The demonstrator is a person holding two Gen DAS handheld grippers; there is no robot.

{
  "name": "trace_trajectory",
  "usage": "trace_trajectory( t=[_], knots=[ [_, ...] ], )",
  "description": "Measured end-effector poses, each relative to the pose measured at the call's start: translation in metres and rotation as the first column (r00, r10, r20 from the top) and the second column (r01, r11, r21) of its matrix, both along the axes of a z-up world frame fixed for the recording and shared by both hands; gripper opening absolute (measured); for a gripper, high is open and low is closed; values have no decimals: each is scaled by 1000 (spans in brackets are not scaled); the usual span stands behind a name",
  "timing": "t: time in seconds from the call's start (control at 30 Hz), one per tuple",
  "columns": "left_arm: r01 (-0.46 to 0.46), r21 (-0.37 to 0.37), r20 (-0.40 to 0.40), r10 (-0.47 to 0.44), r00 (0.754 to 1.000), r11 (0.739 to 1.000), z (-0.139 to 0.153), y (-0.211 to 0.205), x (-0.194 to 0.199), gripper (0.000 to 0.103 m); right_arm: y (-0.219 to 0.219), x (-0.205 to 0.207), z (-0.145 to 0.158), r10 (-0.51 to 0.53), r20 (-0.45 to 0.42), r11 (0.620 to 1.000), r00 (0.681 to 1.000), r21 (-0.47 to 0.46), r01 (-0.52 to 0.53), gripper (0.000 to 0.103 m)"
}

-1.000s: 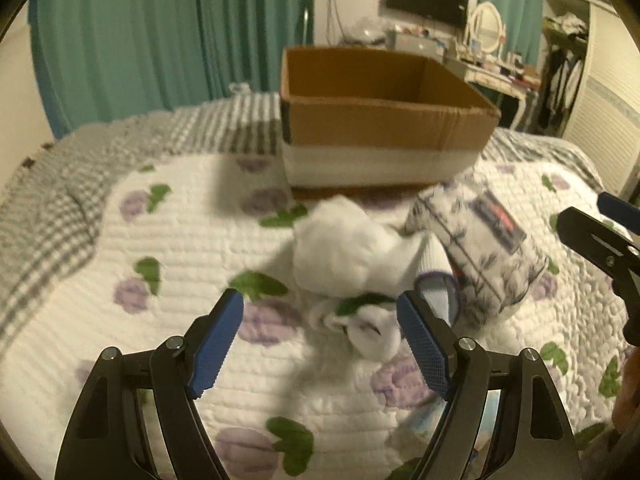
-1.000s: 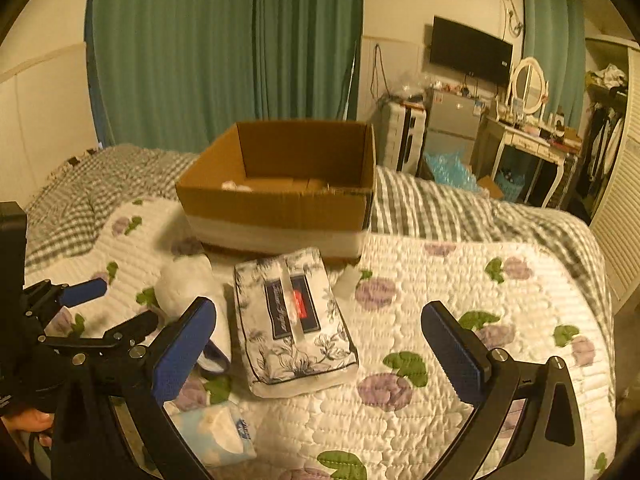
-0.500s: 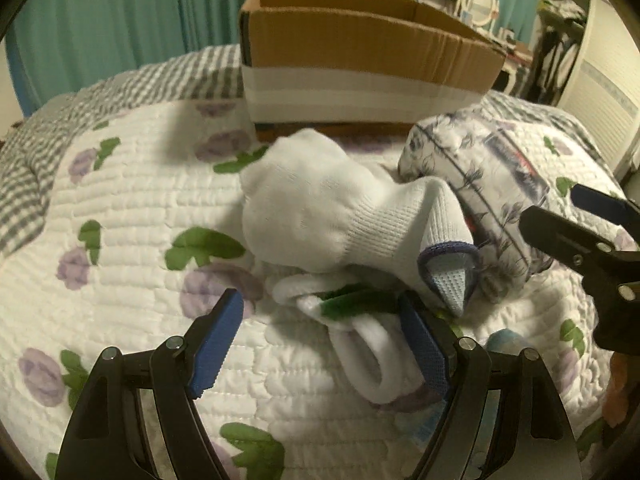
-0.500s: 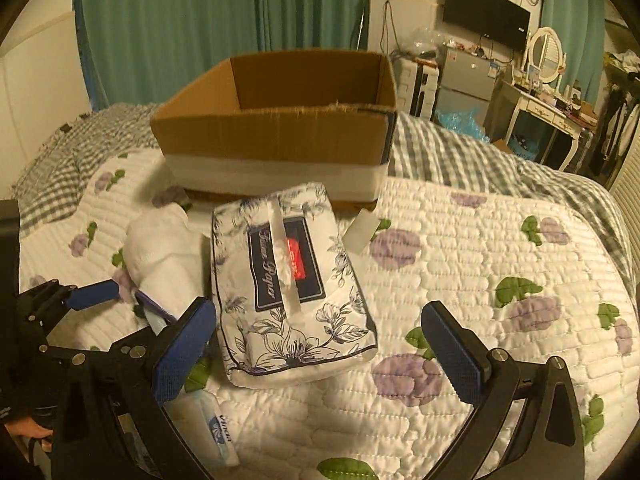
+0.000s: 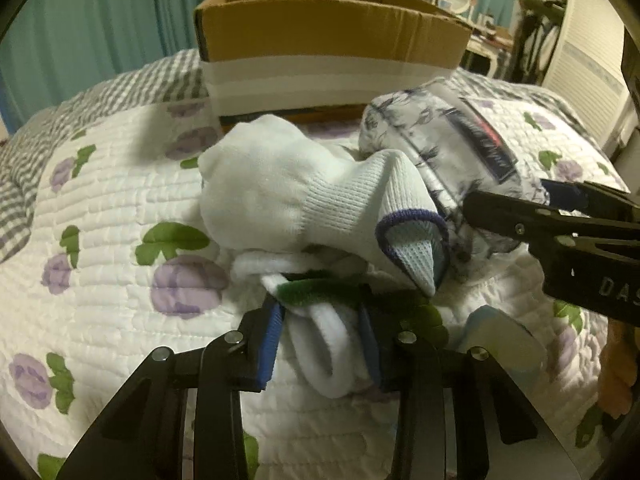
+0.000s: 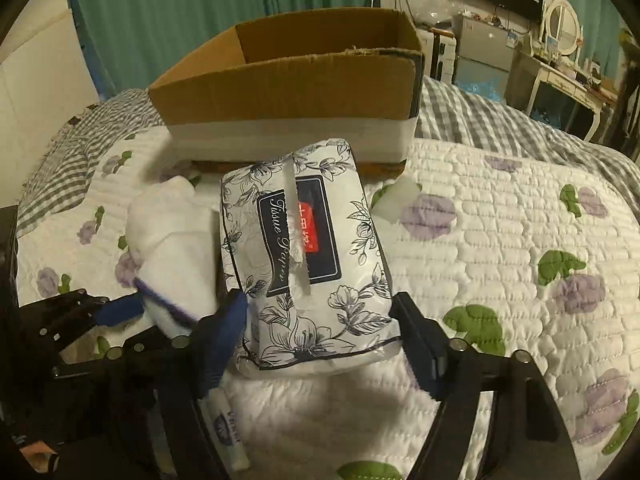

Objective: Organize soft objects
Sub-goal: 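Grasp the white sock with the left tool while the right tool grasps the floral tissue pack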

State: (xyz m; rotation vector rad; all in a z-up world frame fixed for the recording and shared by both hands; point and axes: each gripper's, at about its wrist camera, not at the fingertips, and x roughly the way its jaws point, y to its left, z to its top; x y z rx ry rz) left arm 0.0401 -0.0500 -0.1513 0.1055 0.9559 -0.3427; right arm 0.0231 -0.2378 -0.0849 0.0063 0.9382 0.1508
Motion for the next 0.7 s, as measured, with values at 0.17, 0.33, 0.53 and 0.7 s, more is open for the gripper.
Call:
trace_trajectory(
  t=[0.17, 0.33, 0.53, 0.7],
  knots=[
    [-23, -1, 12, 23, 1000, 1000, 5, 2, -1, 33, -1, -5, 6, -7, 22, 1000, 1000, 1, 7, 49],
    [-48, 3, 35, 48, 998, 999, 13, 9, -7, 32, 3, -15, 18, -19, 73, 999, 997, -27, 21, 45],
    [-71, -6, 82, 71, 994, 997, 34, 17, -19, 32, 2, -33, 41, -44, 149, 997, 988, -54, 53, 45],
    [-86, -24, 118, 88, 989, 996, 52, 26, -29, 32, 4, -52, 63, -55, 213, 996, 975, -63, 70, 45]
  ],
)
